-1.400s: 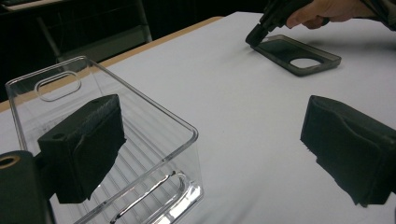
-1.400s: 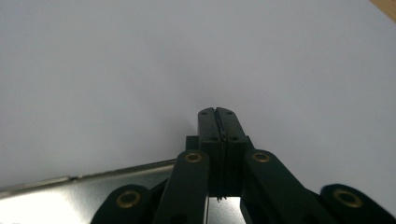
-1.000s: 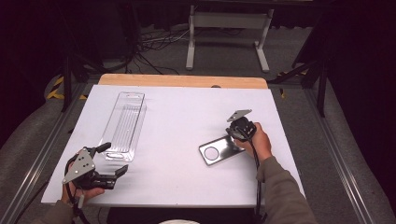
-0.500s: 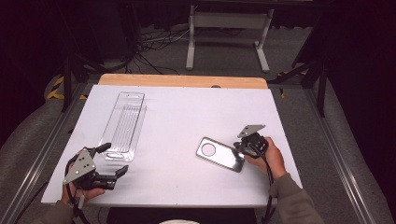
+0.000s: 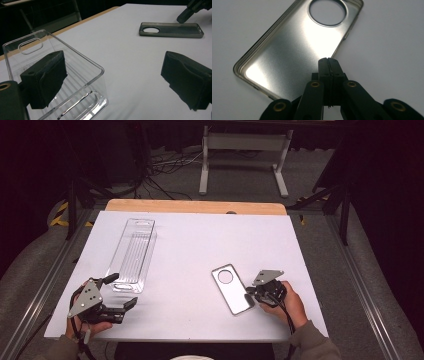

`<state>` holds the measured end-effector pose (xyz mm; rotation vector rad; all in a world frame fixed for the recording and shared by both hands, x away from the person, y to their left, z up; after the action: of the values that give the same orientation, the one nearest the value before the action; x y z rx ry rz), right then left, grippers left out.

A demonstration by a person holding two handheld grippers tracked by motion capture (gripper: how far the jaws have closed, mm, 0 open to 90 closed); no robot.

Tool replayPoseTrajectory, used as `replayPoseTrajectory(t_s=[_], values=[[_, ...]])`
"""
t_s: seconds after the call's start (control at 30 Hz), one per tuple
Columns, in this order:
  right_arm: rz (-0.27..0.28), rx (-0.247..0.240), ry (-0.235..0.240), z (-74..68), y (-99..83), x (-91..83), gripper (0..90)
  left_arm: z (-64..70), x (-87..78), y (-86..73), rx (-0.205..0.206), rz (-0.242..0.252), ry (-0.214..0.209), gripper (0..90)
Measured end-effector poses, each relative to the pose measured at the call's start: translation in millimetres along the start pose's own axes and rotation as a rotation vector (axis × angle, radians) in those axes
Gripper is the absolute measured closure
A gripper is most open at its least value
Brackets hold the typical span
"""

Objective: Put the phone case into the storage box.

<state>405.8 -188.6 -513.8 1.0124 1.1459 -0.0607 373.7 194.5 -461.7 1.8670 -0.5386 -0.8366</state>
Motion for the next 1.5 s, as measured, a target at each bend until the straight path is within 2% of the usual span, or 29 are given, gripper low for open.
replayPoseTrajectory(t_s=[0.1, 0.23, 0.3, 0.37, 0.5, 0.73, 0.87, 1.07, 1.1, 1.17, 1.23, 1.33, 1.37, 1.43, 1.5], values=[[-0.004, -0.025, -0.011, -5.9, 0.0, -0.1, 90.0, 0.1, 0.1, -0.1, 0.0, -0.001, 0.0, 6.7], [0.003, -0.009, 0.012, -10.7, 1.1, 1.1, 90.0, 0.0, 0.1, 0.0, 0.0, 0.0, -0.001, 6.7], [-0.004, -0.033, 0.031, -19.3, 2.1, 1.8, 90.0, 0.3, 0.7, 0.0, -0.005, 0.002, -0.001, 6.7], [-0.007, -0.045, 0.026, -22.0, 3.1, 2.4, 90.0, 0.3, 0.7, 0.0, -0.005, 0.002, -0.001, 6.7], [-0.009, -0.026, 0.034, -20.3, 1.7, 3.6, 90.0, 0.3, 0.4, 0.1, -0.002, 0.002, -0.001, 6.7], [-0.009, -0.038, 0.046, -26.8, 4.6, 6.0, 89.6, 0.4, 0.6, -0.2, 0.001, -0.003, -0.005, 6.7], [0.005, -0.05, 0.044, -24.6, 5.7, 5.5, 85.2, -0.3, 1.2, -0.4, 0.008, -0.003, 0.0, 6.7], [0.056, -0.053, 0.035, -16.6, 19.4, -0.8, 77.4, -0.8, 1.8, -1.1, 0.018, -0.012, 0.004, 6.8], [0.06, -0.046, 0.03, -14.8, 21.7, -1.5, 74.4, 0.2, 2.4, -1.9, 0.017, -0.021, 0.001, 6.8], [0.063, -0.003, 0.016, -5.1, 31.3, -3.7, 58.7, 0.2, 3.2, -1.9, 0.023, -0.022, 0.002, 6.8], [0.023, 0.026, 0.038, 0.5, 35.3, -2.7, 46.0, 2.6, 4.3, -2.2, 0.015, -0.027, -0.005, 6.8], [-0.011, 0.058, -0.012, 14.5, 46.5, 1.0, 28.0, 2.7, 5.3, -2.1, 0.029, -0.028, -0.002, 6.8], [-0.041, 0.073, -0.011, 17.2, 49.1, 3.9, 24.9, 2.9, 5.6, -2.3, 0.03, -0.03, -0.003, 6.8], [-0.062, 0.092, -0.03, 25.6, 59.1, 10.7, 22.5, 2.9, 5.8, -3.2, 0.028, -0.037, -0.005, 6.8], [-0.124, 0.118, 0.005, 27.6, 63.8, 18.9, 19.8, 2.5, 6.4, -4.3, 0.031, -0.044, -0.001, 6.8]])
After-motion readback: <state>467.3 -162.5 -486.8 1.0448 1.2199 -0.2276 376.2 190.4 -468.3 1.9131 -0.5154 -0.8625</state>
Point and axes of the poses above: each handheld gripper's, and its own axes: x roughly forward along the jaws, y roughly out of its top, z roughly to its right, the point moved 10 cm from there along x, roughly forward along the jaws, and after that the axes turned 9 degrees about x, right-handed, at the moved point
